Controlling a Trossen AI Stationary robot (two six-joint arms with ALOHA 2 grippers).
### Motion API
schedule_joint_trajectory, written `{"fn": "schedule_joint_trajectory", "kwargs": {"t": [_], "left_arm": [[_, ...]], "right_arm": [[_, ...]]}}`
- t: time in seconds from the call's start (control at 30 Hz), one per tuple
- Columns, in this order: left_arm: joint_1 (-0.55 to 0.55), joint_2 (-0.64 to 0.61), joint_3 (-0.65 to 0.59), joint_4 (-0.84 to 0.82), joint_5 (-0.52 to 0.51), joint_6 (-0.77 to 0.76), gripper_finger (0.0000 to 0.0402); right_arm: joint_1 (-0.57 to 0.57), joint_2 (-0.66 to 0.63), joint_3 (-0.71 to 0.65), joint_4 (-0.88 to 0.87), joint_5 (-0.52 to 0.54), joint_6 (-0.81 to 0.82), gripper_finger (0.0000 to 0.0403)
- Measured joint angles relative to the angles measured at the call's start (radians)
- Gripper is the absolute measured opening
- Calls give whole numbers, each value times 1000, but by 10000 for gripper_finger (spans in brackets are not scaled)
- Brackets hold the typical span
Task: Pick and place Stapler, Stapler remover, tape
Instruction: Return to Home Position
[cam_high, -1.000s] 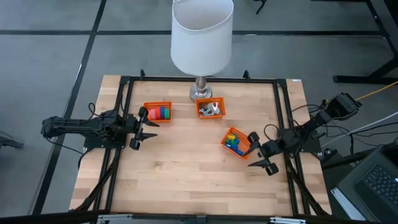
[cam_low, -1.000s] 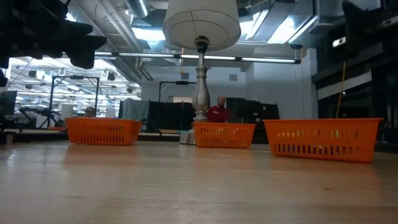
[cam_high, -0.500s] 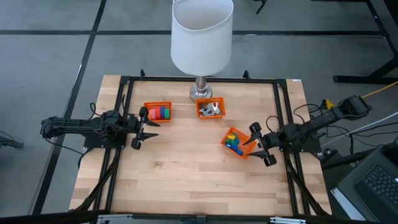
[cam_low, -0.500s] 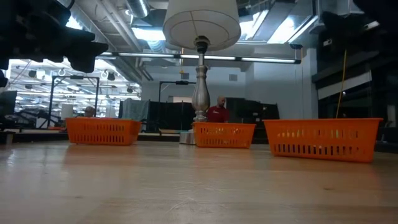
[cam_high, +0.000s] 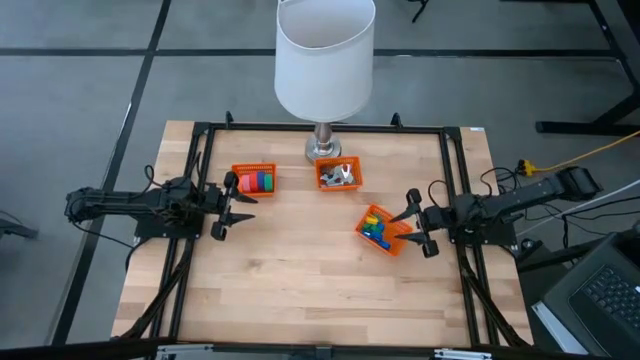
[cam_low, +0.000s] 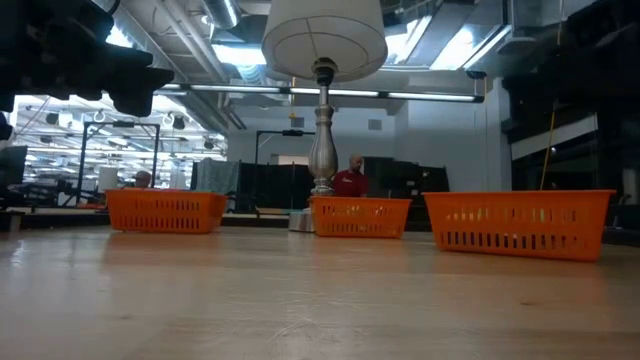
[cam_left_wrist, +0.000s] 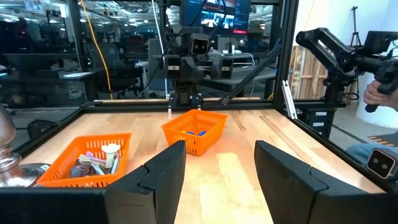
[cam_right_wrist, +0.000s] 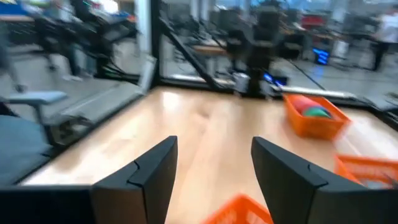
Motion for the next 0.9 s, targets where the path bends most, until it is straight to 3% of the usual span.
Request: {"fn": "schedule_joint_trajectory", "kwargs": {"t": [0.33, 0.7, 0.9], "left_arm": [[0, 0, 0, 0, 0, 0, 188], [0, 0, 0, 0, 0, 0, 188], [0, 0, 0, 0, 0, 0, 188]], "right_arm": [[-57, -87, 0, -197, 217, -50, 211], [-63, -221, 0, -276, 260, -21, 211], [-64, -340, 0, -413, 353, 2, 211]]}}
